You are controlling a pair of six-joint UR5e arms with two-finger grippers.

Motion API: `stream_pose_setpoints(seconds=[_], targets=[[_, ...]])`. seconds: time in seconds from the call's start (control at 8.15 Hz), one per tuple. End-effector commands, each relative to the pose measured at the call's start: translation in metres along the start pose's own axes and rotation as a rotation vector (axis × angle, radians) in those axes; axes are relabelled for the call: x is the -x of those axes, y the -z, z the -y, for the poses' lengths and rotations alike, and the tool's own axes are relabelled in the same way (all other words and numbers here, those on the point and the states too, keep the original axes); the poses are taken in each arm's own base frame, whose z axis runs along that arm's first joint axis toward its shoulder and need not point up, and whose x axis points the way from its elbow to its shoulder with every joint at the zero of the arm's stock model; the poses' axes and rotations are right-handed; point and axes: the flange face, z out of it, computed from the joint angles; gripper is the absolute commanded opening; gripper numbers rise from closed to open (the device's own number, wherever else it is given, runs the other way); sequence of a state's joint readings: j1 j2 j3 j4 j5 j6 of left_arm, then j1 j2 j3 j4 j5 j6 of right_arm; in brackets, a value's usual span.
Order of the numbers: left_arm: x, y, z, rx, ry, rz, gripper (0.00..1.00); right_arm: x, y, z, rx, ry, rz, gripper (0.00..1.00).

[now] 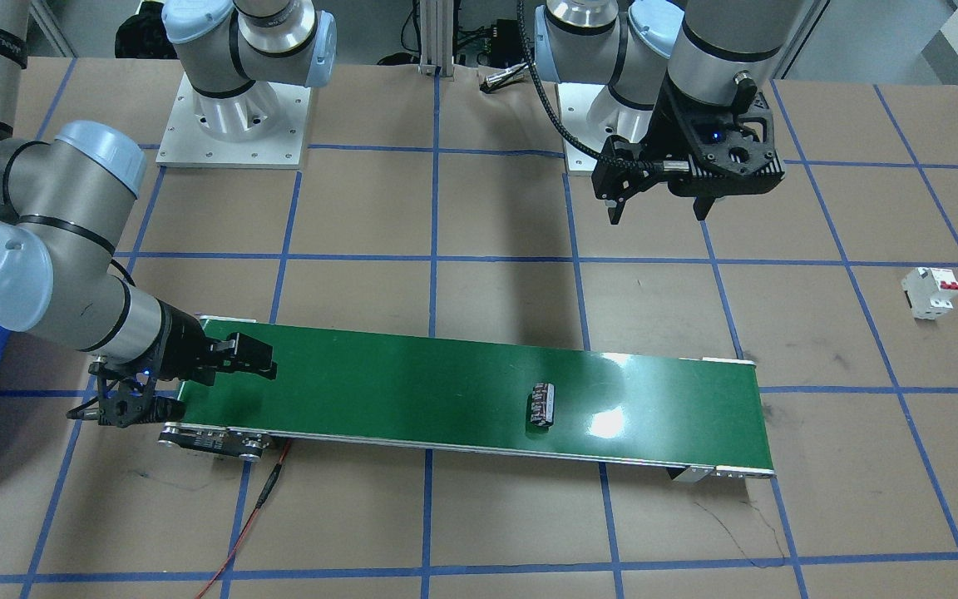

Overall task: Move capacitor from left to right
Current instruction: 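Hold the right gripper above the belt end as the capacitor rides toward it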

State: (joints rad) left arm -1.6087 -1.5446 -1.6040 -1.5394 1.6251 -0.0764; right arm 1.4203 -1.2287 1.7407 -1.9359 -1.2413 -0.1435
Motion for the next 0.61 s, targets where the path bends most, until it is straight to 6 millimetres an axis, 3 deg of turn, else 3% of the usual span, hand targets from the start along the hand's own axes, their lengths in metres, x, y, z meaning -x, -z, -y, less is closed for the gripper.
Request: stream_pose_setpoints(seconds=[0.0,0.49], targets=[[-0.0009,0.0011,0.0013,-0.008,-0.128,-0.007,1.0,0.0003,-0.0015,-0.0008,0.002,-0.002,0.007,1.0],[-0.0077,0.0054,-0.0023,-0.016,-0.119,-0.073,1.0,-0.0011,-0.0026,-0.001,0.008,-0.003,-0.003,1.0]])
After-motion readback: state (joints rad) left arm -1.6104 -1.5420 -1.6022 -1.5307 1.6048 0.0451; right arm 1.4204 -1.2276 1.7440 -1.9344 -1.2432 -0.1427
